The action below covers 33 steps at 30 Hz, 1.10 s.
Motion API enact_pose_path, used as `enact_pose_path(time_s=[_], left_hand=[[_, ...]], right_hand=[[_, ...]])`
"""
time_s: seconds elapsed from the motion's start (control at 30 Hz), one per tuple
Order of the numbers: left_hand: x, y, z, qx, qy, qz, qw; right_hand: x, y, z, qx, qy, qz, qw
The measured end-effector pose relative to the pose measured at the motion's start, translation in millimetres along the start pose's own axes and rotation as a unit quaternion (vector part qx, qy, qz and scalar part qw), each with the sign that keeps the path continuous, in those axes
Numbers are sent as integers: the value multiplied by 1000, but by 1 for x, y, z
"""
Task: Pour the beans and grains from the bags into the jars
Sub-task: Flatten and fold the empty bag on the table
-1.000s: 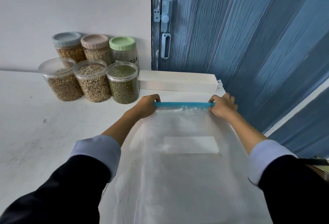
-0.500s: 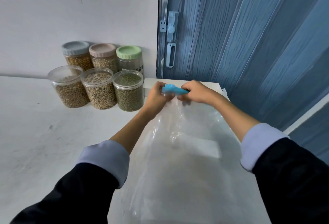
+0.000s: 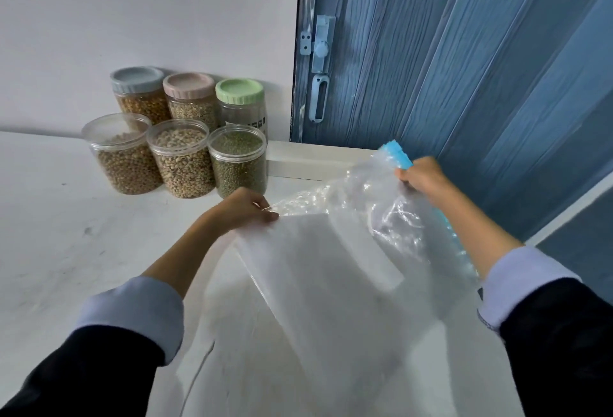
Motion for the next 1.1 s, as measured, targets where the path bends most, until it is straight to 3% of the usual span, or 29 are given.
enact_pose_path(time_s=[0.07,0.13,0.23,0.3,0.33,0.4,0.47,0.57,0.7,0.8,0.97,1.1], left_hand=[[-11,-1,-3,17,-15,-89,996],[-19,2,-7,82,-37,-241,966],[-17,11,-8,186,-64,-471,860],[-12,18,-7,189,-59,-586,785],[-11,21,-6,178,-56,-612,768],[-11,24,-10,147,-50,-575,803],[-6,30,-16,116,-37,-474,872],[-3,32,-16,139,-38,-340,929],[11,27,-9,103,-42,-362,926],[24,21,-8,88,-39,-290,952],[54,-18,-8,190,35,-325,926],[79,-60,-11,311,150,-272,898]], right_hand=[[21,0,6,12,50,22,998],[38,1,3,20,83,35,996],[59,2,0,43,129,64,989],[67,1,-1,63,145,92,983],[70,0,-2,69,151,103,981],[76,-1,-3,72,163,113,977],[80,-1,-9,66,164,118,977],[85,4,-17,52,147,106,982],[85,3,-26,38,127,108,985],[76,-4,-30,34,98,136,985],[45,-22,-45,82,7,229,970],[17,-41,-71,141,-94,331,928]])
Point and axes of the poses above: each hand's wrist, its own z-axis towards the middle knuckle, its own y-axis out of the palm, x = y × z, the point moved 3 cm from there along z, towards the middle knuckle, and after that the axes turned 15 degrees about y, right-handed, at the moved point
